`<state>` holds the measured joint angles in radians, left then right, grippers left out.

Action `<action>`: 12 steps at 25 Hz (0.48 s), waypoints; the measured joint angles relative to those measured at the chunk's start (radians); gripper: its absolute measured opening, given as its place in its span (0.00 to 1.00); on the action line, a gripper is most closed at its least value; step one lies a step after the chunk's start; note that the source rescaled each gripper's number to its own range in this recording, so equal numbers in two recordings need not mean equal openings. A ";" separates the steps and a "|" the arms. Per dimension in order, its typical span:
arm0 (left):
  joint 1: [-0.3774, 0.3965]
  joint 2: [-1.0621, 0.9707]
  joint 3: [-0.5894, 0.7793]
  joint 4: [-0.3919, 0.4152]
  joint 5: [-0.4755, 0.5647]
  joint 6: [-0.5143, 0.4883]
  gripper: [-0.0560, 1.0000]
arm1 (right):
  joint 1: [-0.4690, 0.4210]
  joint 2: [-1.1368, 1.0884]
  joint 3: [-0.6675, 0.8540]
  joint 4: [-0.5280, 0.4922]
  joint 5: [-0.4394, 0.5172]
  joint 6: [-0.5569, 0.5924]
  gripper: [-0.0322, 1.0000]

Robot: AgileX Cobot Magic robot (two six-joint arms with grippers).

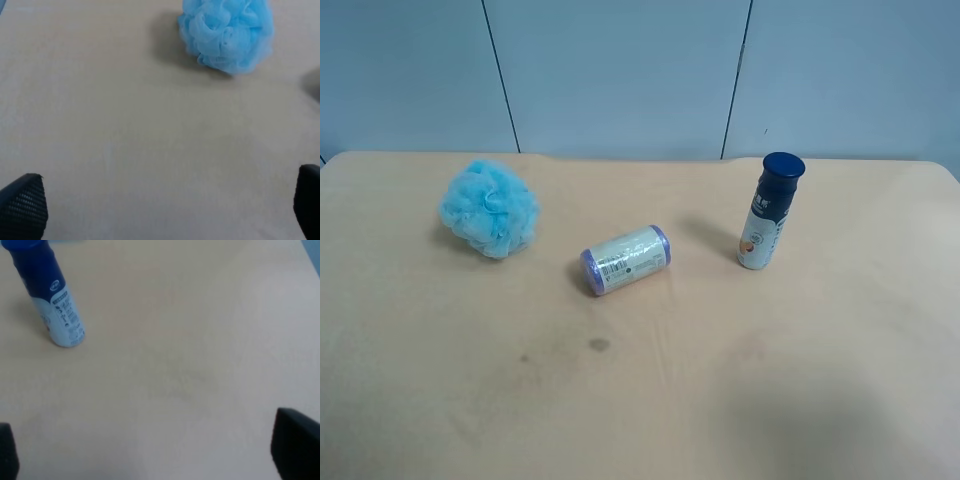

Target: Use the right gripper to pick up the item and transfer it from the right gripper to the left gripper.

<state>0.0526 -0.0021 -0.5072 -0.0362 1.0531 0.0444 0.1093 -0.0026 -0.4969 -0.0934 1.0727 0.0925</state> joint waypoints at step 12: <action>0.000 0.000 0.000 0.000 0.000 0.000 1.00 | 0.000 0.000 0.000 0.000 0.000 0.000 1.00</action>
<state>0.0526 -0.0021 -0.5072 -0.0362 1.0531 0.0444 0.1093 -0.0026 -0.4969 -0.0934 1.0727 0.0925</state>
